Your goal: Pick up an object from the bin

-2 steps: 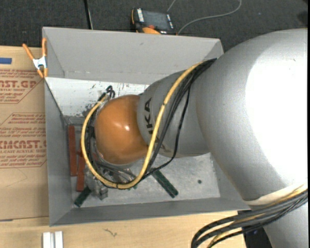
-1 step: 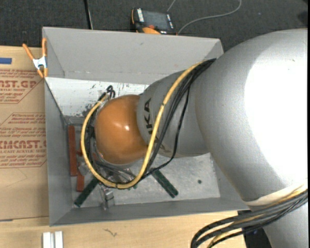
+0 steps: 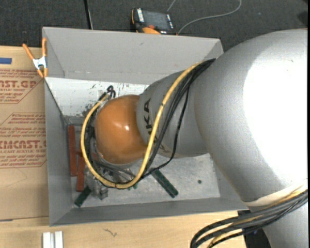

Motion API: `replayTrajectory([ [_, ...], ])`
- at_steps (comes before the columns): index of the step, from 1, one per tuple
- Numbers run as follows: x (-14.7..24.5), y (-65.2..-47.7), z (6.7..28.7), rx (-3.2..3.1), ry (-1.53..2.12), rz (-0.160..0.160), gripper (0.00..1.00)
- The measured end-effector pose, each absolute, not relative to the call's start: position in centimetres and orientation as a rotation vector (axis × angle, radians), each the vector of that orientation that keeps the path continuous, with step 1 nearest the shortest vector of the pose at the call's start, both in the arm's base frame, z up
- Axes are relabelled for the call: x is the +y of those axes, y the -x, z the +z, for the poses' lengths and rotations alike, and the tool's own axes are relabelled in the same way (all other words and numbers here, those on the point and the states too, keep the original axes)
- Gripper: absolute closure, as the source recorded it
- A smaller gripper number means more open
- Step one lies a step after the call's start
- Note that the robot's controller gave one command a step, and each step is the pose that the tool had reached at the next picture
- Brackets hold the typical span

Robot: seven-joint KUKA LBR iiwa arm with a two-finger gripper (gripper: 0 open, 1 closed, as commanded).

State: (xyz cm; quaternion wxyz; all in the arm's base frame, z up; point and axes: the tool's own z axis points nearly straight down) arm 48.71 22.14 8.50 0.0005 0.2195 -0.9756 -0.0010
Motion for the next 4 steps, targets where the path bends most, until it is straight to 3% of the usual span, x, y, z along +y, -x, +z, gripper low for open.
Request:
replayTrajectory([
  [1,23.7,-52.5,11.2,-2.921,-1.172,-0.002,1.0],
  [2,23.0,-52.1,14.0,-3.085,-0.611,-0.004,1.0],
  [3,23.0,-52.1,13.9,-3.084,-0.612,-0.003,0.0],
  [4,20.1,-53.2,7.3,-2.985,-1.02,-0.003,0.0],
])
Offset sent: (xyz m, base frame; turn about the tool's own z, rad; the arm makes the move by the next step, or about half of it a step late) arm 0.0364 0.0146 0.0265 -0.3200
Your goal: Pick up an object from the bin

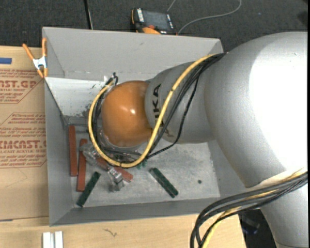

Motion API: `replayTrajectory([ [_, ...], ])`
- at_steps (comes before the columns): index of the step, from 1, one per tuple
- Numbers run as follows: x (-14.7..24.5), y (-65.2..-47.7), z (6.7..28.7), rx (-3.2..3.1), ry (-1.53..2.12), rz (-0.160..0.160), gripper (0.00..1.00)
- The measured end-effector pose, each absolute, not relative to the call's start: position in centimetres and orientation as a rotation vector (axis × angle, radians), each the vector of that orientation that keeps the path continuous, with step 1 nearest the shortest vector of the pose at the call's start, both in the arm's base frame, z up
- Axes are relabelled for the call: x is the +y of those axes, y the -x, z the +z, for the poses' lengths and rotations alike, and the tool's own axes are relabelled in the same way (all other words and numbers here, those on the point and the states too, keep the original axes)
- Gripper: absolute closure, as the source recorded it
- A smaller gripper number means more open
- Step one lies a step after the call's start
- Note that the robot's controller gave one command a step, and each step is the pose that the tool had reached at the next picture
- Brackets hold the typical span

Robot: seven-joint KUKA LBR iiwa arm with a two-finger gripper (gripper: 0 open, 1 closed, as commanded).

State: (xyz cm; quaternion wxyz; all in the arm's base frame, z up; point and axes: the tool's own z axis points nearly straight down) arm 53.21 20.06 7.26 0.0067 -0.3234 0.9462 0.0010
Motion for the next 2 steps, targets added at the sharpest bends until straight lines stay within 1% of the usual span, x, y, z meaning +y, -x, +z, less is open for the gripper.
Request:
replayTrajectory([
  [1,20.0,-52.9,7.0,2.971,1.014,0.002,1.0],
  [2,18.6,-53.4,21.9,2.977,0.969,0.0,1.0],
])
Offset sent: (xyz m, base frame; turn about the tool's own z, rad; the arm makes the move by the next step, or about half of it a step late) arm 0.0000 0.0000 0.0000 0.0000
